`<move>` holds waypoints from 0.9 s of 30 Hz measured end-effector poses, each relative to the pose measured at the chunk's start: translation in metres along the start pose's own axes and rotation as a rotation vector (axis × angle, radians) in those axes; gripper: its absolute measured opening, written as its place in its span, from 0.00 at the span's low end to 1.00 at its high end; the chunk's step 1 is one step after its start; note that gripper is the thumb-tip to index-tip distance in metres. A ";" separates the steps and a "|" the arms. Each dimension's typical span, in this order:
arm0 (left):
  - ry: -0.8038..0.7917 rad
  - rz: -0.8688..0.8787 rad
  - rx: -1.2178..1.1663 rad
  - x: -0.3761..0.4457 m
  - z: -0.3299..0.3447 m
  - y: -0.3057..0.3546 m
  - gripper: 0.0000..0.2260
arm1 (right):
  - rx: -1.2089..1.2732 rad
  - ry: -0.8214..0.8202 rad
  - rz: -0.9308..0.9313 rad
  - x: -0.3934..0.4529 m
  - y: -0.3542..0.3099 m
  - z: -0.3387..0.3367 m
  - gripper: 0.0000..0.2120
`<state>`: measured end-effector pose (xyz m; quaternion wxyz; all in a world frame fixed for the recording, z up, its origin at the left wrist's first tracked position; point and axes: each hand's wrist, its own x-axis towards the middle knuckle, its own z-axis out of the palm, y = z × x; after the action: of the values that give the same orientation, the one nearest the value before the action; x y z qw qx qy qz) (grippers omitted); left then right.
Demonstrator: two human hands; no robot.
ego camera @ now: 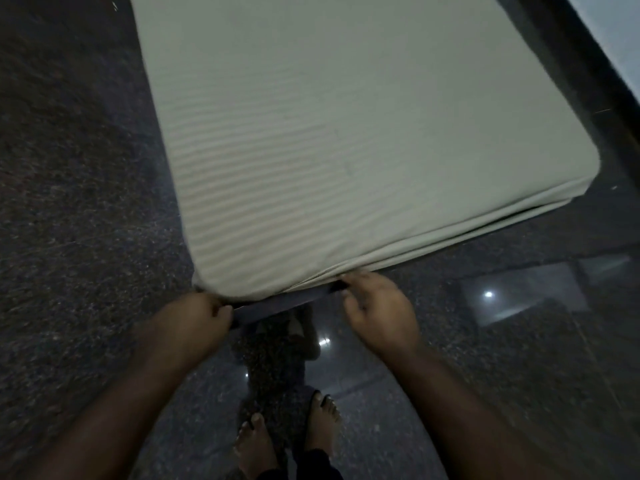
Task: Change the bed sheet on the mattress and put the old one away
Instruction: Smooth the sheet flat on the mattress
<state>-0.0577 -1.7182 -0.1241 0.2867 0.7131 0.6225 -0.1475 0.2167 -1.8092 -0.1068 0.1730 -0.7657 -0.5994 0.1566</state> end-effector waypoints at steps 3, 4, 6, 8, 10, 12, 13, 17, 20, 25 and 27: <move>0.195 0.341 -0.044 -0.023 0.003 0.077 0.13 | -0.161 -0.119 0.124 0.019 0.050 -0.029 0.20; 0.204 0.442 -0.052 -0.022 0.009 0.100 0.13 | -0.214 -0.167 0.113 0.025 0.063 -0.036 0.21; 0.204 0.519 -0.036 -0.008 0.025 0.135 0.18 | -0.297 -0.216 0.034 0.035 0.085 -0.044 0.21; 0.201 0.505 0.038 0.006 0.034 0.162 0.21 | -0.306 -0.186 -0.015 0.045 0.104 -0.052 0.18; 0.221 0.449 0.160 0.012 0.037 0.181 0.20 | -0.296 -0.166 -0.045 0.053 0.125 -0.057 0.15; 0.250 0.429 0.209 0.015 0.040 0.197 0.17 | -0.316 -0.187 -0.129 0.058 0.146 -0.059 0.13; 0.241 0.426 0.216 0.016 0.040 0.206 0.17 | -0.333 -0.212 -0.180 0.061 0.153 -0.060 0.14; 0.207 0.411 0.230 0.016 0.052 0.238 0.19 | -0.382 -0.329 -0.225 0.066 0.177 -0.068 0.17; 0.125 0.340 0.238 0.015 0.058 0.256 0.18 | -0.421 -0.370 -0.126 0.076 0.180 -0.067 0.22; -0.046 0.206 0.225 0.031 0.060 0.283 0.28 | -0.378 -0.534 -0.075 0.105 0.168 -0.061 0.36; -0.140 0.095 0.157 0.051 0.050 0.292 0.37 | -0.347 -0.656 -0.056 0.119 0.172 -0.062 0.38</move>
<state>0.2433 -1.7244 -0.1271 0.2795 0.7499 0.5531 -0.2315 0.4208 -1.7363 -0.1337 -0.1564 -0.6759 -0.6614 0.2851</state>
